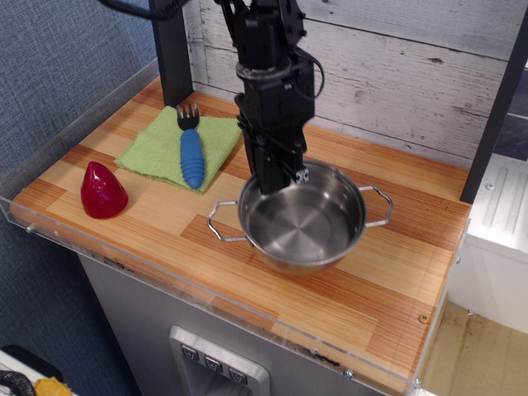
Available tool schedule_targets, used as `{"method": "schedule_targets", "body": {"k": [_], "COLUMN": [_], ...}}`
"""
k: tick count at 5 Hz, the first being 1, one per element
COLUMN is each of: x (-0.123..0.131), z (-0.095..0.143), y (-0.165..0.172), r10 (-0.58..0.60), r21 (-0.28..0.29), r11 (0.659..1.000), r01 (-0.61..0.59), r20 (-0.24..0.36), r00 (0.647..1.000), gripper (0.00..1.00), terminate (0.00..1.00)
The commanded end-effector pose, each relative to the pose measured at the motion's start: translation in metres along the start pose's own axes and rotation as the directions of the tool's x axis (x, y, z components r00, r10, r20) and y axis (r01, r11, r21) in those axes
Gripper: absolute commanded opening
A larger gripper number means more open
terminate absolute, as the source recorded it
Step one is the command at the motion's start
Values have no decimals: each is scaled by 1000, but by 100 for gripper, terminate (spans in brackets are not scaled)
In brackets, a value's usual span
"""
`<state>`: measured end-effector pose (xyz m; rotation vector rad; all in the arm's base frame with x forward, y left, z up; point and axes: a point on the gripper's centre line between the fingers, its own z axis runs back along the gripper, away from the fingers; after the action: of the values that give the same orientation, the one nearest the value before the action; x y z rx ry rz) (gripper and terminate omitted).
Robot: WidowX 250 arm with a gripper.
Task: Place the bowl on the far edge of the table
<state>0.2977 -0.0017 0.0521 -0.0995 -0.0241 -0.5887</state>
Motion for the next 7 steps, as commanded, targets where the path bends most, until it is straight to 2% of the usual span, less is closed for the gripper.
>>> {"method": "schedule_targets", "body": {"k": [1,4,5,6,7], "x": [5,11,11,9,9], "z": [-1,-23,-22,-20,-20], "y": [-22,-29,-28,-24,-22], "r10": [-86,-127,-121,-109,-105], "r21": [0,-27,-17,-15,-15], "r11": [996,992,993,994,994], "r01": [86,127,121,109,105], "r20": [24,24,23,29,24], "r00": [996,992,992,994,994], "gripper": [0,0,0,100,100], "terminate": [0,0,0,0,0]}}
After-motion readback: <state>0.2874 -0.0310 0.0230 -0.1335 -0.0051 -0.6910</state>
